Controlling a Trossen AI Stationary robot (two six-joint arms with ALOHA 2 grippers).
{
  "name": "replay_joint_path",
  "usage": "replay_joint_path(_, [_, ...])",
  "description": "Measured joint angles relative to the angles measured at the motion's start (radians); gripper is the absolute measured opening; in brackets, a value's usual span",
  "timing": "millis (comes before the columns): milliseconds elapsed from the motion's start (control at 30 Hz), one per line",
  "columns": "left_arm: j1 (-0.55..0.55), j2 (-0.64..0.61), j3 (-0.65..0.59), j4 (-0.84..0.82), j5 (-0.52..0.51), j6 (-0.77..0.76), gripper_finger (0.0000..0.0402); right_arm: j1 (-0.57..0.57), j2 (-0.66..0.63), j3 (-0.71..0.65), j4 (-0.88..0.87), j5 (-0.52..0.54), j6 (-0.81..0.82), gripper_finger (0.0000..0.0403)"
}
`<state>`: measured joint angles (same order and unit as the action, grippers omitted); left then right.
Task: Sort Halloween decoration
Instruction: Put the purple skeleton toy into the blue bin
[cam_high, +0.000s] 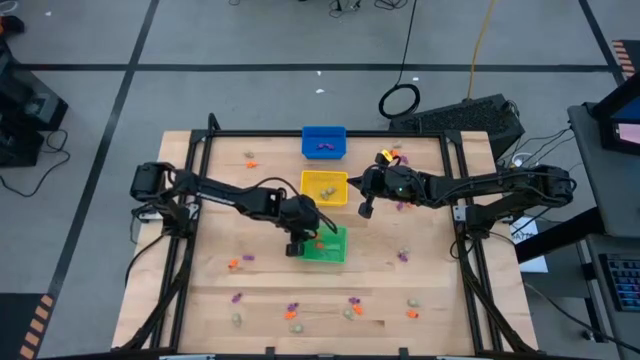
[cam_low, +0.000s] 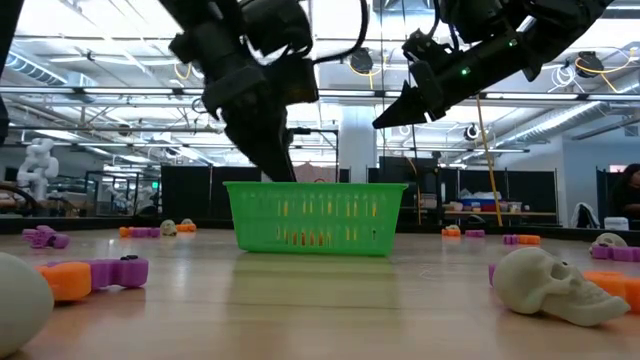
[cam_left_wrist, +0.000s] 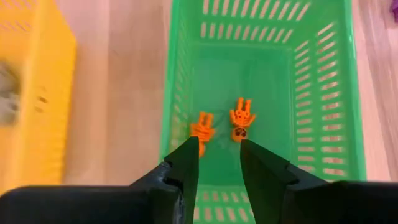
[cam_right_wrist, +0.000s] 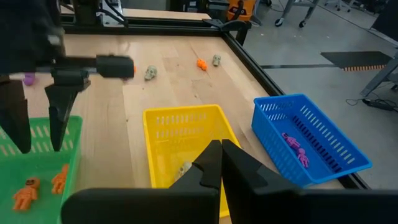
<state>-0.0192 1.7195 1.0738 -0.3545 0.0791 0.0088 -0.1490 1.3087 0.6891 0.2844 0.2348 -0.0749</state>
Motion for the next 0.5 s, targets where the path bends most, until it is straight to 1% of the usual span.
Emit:
replay_joint_path(133, [0.0,-0.002,0.053,-0.03,-0.006,0.044,0.0117,0.0,0.0,0.0,0.001,0.0,0.0,0.0])
replay_joint_path(233, [-0.001,-0.012,0.045,0.003,-0.013,0.057,0.0104,0.0,0.0,0.0,-0.001,0.0,-0.001,0.0])
replay_joint_path(300, [-0.009,-0.014,0.02,0.067,-0.032,0.056,0.0086,0.0,0.0,0.0,-0.005,0.0,-0.016,0.0])
replay_joint_path(400, [-0.018,-0.026,-0.013,0.082,-0.084,0.059,0.0049,0.0,0.0,0.0,-0.006,0.0,-0.025,0.0])
replay_joint_path(500, [-0.023,-0.069,-0.045,0.171,-0.094,0.058,0.0011,0.0,0.0,0.0,-0.006,0.0,-0.024,0.0])
